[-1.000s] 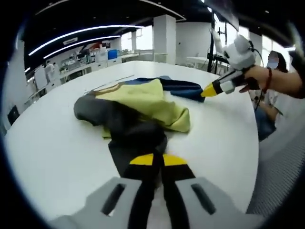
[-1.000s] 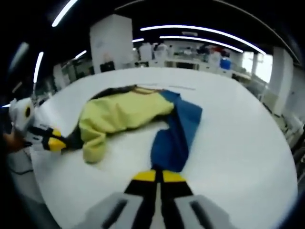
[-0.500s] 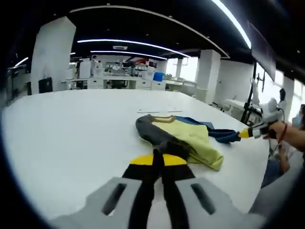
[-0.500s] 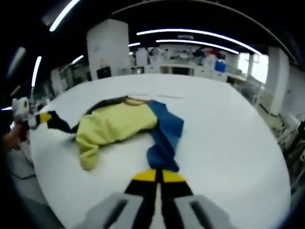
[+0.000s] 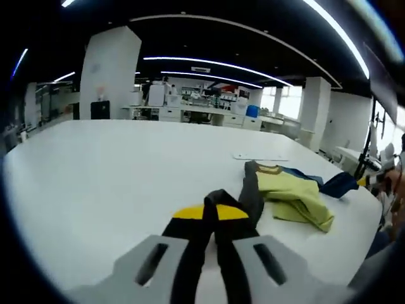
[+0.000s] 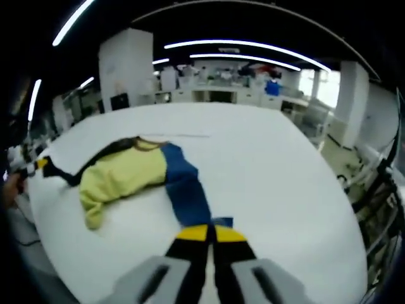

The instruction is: Fold the garment on the visible template until the final outline fits inside the template.

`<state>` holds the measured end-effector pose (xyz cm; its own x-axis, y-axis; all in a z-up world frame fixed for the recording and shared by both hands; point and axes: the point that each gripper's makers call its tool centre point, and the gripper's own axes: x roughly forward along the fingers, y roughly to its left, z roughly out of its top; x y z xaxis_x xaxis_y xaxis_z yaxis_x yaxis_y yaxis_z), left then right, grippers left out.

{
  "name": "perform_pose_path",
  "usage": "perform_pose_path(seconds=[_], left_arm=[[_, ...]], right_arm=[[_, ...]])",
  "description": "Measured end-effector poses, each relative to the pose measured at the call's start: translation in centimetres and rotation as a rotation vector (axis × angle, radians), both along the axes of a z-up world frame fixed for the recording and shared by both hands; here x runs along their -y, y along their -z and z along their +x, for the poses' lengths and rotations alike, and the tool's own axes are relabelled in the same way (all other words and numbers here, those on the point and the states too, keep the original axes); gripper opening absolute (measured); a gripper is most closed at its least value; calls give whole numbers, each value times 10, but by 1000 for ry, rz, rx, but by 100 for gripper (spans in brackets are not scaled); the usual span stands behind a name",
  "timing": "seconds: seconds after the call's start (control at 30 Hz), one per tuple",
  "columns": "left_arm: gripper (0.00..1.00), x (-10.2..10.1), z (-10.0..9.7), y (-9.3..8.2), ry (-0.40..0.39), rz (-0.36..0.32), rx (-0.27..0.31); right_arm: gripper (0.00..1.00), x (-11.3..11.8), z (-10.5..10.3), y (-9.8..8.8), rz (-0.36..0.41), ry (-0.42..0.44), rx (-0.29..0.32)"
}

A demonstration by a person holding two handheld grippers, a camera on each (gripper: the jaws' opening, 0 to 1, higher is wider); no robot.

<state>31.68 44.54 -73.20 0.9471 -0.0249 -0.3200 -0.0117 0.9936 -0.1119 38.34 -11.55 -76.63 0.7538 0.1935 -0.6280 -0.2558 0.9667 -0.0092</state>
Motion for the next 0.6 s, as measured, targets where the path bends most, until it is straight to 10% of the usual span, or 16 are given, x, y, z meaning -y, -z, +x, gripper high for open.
perform_pose_path(seconds=[0.6], left_arm=[[1,-37,-8,30,125,361,-130]], right_arm=[[0,55,18,11,-30,59,-79]])
